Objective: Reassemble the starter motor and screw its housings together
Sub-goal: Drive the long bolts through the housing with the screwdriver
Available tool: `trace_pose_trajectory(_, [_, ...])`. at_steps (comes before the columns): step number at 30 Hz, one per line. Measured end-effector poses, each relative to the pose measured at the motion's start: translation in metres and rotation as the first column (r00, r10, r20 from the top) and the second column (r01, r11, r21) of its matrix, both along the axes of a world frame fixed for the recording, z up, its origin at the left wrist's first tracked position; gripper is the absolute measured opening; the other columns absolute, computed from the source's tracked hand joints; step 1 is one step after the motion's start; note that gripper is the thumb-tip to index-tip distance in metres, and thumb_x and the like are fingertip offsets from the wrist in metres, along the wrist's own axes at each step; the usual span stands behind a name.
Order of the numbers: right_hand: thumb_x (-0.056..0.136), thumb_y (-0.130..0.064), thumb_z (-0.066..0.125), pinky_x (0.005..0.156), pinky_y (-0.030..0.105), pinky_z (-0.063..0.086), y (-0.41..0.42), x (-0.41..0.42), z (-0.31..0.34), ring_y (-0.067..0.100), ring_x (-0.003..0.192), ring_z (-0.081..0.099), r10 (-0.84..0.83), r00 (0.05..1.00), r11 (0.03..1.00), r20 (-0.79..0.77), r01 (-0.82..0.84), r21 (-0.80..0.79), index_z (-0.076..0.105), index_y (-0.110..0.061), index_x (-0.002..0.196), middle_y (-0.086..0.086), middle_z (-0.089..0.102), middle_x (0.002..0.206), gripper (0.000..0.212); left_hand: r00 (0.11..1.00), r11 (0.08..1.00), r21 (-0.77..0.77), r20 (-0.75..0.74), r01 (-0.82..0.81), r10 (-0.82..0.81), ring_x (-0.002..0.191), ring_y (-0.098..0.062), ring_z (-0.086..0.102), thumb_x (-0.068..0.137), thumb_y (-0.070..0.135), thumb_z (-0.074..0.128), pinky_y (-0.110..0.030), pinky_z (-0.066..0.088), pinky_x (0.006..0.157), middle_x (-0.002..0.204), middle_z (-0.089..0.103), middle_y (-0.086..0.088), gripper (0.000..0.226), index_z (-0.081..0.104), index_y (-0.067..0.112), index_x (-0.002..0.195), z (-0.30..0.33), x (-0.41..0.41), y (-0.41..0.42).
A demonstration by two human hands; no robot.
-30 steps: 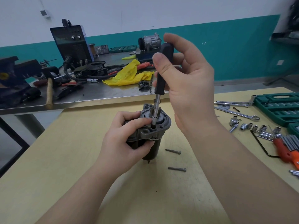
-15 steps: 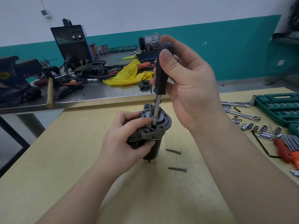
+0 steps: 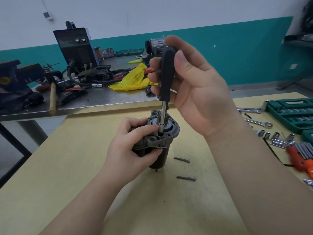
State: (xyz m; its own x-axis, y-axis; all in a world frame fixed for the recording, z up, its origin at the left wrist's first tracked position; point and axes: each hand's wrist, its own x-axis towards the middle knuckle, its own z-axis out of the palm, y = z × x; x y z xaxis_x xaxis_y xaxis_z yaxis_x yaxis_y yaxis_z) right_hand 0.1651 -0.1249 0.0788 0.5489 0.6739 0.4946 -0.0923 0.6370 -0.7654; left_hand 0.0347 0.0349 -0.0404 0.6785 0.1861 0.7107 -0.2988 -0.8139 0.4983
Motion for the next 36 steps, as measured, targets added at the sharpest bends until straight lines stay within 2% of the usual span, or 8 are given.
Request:
trace_pose_trajectory(4, [0.111,-0.015,0.048,0.09,0.047,0.057,-0.004,0.006,0.0,0.027,0.094,0.069,0.102,0.995,0.995,0.007,-0.101,-0.005,0.056,-0.015,0.148,0.013,0.072,0.109,0.038,1.0,1.0,-0.002,-0.007,0.01,-0.01,0.139,-0.011,0.055,0.077,0.037,0.085,-0.015,0.046,0.106,0.132,0.055,0.009,0.05,0.073,0.037,0.126,-0.001,0.001,0.002])
trace_pose_trajectory(9, [0.106,-0.011,0.054,0.087,0.046,0.06,-0.01,0.008,0.003,0.027,0.092,0.069,0.059,0.997,0.998,0.059,-0.057,-0.027,0.062,-0.009,0.139,0.011,0.071,0.103,0.034,1.0,1.0,-0.014,0.0,0.028,-0.028,0.139,-0.015,0.055,0.077,0.035,0.087,-0.018,0.046,0.109,0.132,0.055,0.008,0.049,0.072,0.038,0.124,-0.002,0.001,0.004])
trace_pose_trajectory(15, [0.092,-0.017,0.077,0.075,0.051,0.066,-0.007,-0.001,0.008,0.031,0.084,0.072,-0.257,0.953,0.96,0.16,0.27,-0.068,0.071,-0.01,0.11,0.003,0.072,0.09,0.021,0.999,0.999,-0.013,-0.007,0.037,-0.037,0.14,-0.015,0.055,0.077,0.036,0.086,-0.018,0.047,0.108,0.133,0.055,0.01,0.05,0.071,0.04,0.124,-0.001,0.002,0.003])
trace_pose_trajectory(19, [0.09,-0.025,0.078,0.072,0.059,0.066,-0.003,-0.009,0.011,0.034,0.082,0.075,-0.444,0.851,0.872,0.28,0.483,-0.086,0.07,-0.02,0.099,-0.008,0.072,0.08,0.013,0.999,0.999,-0.02,-0.012,0.033,-0.034,0.141,-0.017,0.054,0.077,0.037,0.086,-0.019,0.047,0.108,0.133,0.055,0.01,0.05,0.072,0.039,0.125,0.0,0.001,0.003])
trace_pose_trajectory(23, [0.087,-0.036,0.079,0.08,0.055,0.064,-0.003,-0.013,0.014,0.028,0.089,0.076,-0.59,0.732,0.753,0.341,0.651,-0.094,0.068,-0.025,0.096,-0.01,0.071,0.083,0.017,1.0,1.0,-0.013,-0.016,0.02,-0.021,0.14,-0.011,0.054,0.077,0.033,0.088,-0.016,0.046,0.107,0.133,0.055,0.009,0.052,0.072,0.039,0.126,0.001,0.002,-0.001])
trace_pose_trajectory(28, [0.088,-0.039,0.078,0.075,0.05,0.065,-0.004,-0.012,0.013,0.018,0.082,0.073,-0.672,0.628,0.652,0.393,0.753,-0.089,0.062,-0.031,0.091,-0.015,0.067,0.079,0.019,1.0,1.0,0.019,-0.026,0.008,-0.007,0.139,-0.009,0.054,0.075,0.024,0.09,-0.015,0.046,0.108,0.134,0.053,0.013,0.059,0.07,0.039,0.128,0.002,0.003,-0.003])
trace_pose_trajectory(32, [0.095,-0.029,0.079,0.08,0.055,0.064,-0.004,-0.009,0.011,0.03,0.087,0.074,-0.607,0.707,0.737,0.364,0.672,-0.077,0.066,-0.026,0.097,-0.011,0.069,0.084,0.014,0.999,1.0,0.013,-0.038,-0.018,0.019,0.138,-0.009,0.054,0.074,0.026,0.091,-0.013,0.045,0.107,0.134,0.053,0.014,0.06,0.071,0.04,0.128,0.002,0.002,-0.002])
trace_pose_trajectory(36, [0.103,-0.021,0.07,0.081,0.067,0.061,-0.005,-0.005,0.007,0.035,0.087,0.071,-0.443,0.854,0.871,0.273,0.482,-0.096,0.07,-0.019,0.118,0.015,0.066,0.098,0.014,0.999,1.0,-0.004,-0.034,-0.008,0.008,0.136,-0.011,0.056,0.072,0.025,0.092,-0.013,0.045,0.106,0.133,0.053,0.013,0.059,0.073,0.04,0.125,0.003,0.001,-0.001])
